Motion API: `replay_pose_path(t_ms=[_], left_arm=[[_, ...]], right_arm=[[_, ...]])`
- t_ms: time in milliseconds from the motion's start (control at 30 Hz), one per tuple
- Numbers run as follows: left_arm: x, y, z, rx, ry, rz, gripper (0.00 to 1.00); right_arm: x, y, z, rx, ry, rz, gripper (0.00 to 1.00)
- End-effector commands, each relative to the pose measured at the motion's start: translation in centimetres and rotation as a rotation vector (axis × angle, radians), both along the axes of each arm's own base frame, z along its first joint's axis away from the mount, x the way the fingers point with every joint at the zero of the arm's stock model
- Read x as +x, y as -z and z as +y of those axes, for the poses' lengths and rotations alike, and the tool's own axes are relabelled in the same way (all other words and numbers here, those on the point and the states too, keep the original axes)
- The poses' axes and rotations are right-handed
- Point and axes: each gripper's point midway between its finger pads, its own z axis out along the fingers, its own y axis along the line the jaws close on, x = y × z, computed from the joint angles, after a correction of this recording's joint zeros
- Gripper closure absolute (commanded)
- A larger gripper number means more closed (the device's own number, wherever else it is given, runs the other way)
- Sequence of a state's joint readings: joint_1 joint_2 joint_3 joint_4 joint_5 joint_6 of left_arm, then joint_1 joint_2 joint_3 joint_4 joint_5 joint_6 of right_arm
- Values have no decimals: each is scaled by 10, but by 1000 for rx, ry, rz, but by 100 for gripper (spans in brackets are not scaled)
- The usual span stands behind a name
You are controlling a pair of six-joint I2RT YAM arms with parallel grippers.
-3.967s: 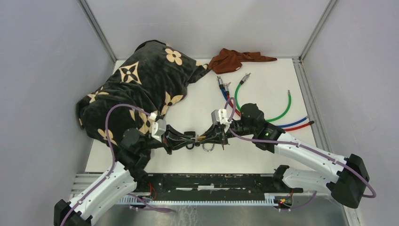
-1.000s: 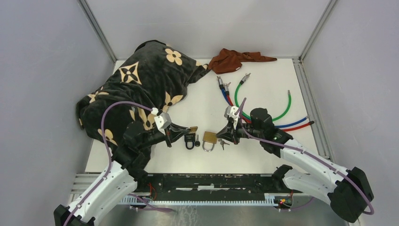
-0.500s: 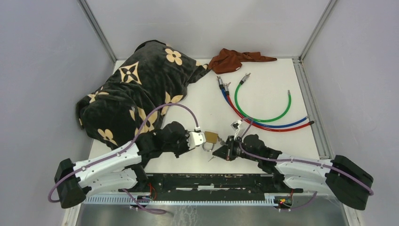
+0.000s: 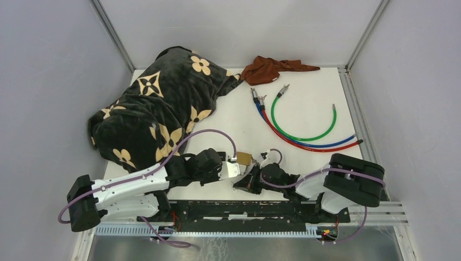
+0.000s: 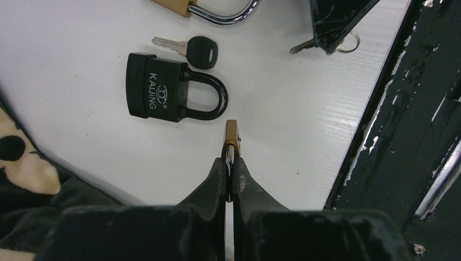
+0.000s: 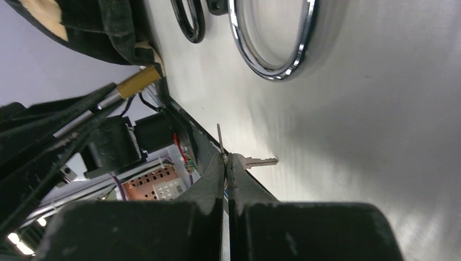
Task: Lock with the key
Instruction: Place the key at the center of the board.
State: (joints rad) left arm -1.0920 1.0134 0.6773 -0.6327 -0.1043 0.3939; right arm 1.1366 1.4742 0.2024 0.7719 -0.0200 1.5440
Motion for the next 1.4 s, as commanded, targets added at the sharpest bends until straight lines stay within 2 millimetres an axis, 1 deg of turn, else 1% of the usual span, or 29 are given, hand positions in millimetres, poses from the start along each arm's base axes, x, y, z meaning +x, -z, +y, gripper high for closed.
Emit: replay_pose_path(t_ms=[0, 33, 133, 167, 233, 300, 367, 467, 533, 633, 733, 833, 867, 933, 967, 1033, 1067, 1167, 1233, 1300, 1333, 1367], left_arm=[[-2, -1, -14, -49, -24, 0, 98], [-4, 1, -16, -50, -12, -4, 98], [-3, 1, -22, -55, -7, -34, 98], [-6, 3, -25, -49, 4, -32, 98], [-10, 5, -30, -46, 26, -40, 98], [-11, 7, -34, -45, 29, -58, 98], [-12, 11, -35, -37, 33, -70, 98], [-19, 19, -37, -19, 69, -65, 98], [-26, 26, -38, -5, 100, -59, 97], [-34, 33, -40, 14, 133, -70, 93], [-41, 39, -43, 18, 162, -68, 91], [-42, 41, -46, 6, 160, -70, 89], [-41, 41, -46, 2, 157, -73, 87], [-41, 44, -43, 8, 160, -73, 78], [-42, 46, -41, 15, 166, -70, 75], [-45, 50, -38, 31, 182, -60, 72], [-47, 52, -37, 34, 194, -53, 69], [-53, 53, -40, 24, 229, -24, 54], [-58, 52, -42, 14, 250, -6, 48], [-61, 49, -46, -3, 265, 8, 45], [-62, 46, -48, -14, 266, 12, 37], [-63, 43, -51, -29, 269, 16, 34]], right_arm=[[14, -30, 24, 154, 72, 36, 100], [14, -29, 23, 157, 81, 46, 98], [11, -23, 21, 142, 77, 59, 86], [10, -21, 20, 130, 71, 59, 82], [8, -19, 16, 110, 65, 58, 69], [7, -15, 9, 81, 65, 53, 60], [6, -12, 1, 53, 67, 45, 57], [7, -12, -12, 36, 84, 33, 54], [13, -19, -20, 39, 104, -5, 53], [29, -22, -34, -18, 137, -97, 52], [48, -36, -45, -64, 155, -221, 50], [66, -51, -55, -114, 160, -333, 49], [71, -52, -60, -139, 164, -365, 49], [81, -58, -68, -186, 167, -435, 48], [85, -60, -70, -206, 162, -459, 48], [91, -64, -73, -250, 134, -516, 48], [95, -70, -72, -265, 118, -544, 47], [103, -81, -71, -325, 64, -617, 44], [108, -88, -71, -345, 40, -653, 42], [114, -95, -73, -374, 17, -689, 41], [118, -97, -76, -390, 5, -705, 40], [123, -101, -78, -400, -8, -719, 39]])
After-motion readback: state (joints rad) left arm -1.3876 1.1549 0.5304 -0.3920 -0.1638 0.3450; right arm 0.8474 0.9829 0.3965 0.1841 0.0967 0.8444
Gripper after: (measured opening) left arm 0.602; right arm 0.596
